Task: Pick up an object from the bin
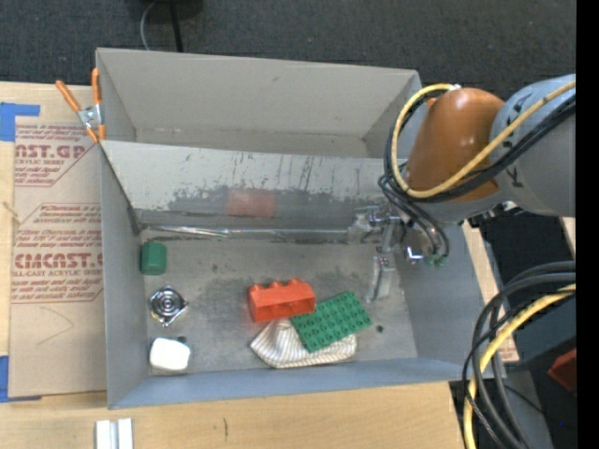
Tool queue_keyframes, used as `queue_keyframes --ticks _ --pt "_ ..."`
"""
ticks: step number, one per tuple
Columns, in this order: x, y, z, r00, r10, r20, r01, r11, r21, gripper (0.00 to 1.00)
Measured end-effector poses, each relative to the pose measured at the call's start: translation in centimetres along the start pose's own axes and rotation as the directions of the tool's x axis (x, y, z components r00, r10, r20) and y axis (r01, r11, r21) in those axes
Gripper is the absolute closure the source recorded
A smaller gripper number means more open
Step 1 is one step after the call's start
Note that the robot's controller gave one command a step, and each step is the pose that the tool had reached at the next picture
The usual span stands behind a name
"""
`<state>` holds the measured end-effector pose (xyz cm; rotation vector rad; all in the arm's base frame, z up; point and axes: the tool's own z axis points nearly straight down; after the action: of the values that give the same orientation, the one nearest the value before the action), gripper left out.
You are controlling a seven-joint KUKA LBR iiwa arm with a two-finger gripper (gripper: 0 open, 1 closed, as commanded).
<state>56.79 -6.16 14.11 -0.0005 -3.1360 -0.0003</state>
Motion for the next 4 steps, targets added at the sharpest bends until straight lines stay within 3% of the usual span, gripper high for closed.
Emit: queue_keyframes --ticks 1,2,3,4 --pt "-0.2 0.0 -0.5 1.000 -0.001 0.007 0.001 1.000 0.001 0.00" --pt "1.7 4.4 2.5 1.000 0.006 0.008 -0.006 1.000 0.001 0.00" --pt "4.5 6.4 6.4 0.999 0.031 0.009 -0.031 1.000 -0.005 0.00" --pt "5.0 7.0 7.4 1.000 -0.023 0.006 0.023 1.000 0.003 0.00"
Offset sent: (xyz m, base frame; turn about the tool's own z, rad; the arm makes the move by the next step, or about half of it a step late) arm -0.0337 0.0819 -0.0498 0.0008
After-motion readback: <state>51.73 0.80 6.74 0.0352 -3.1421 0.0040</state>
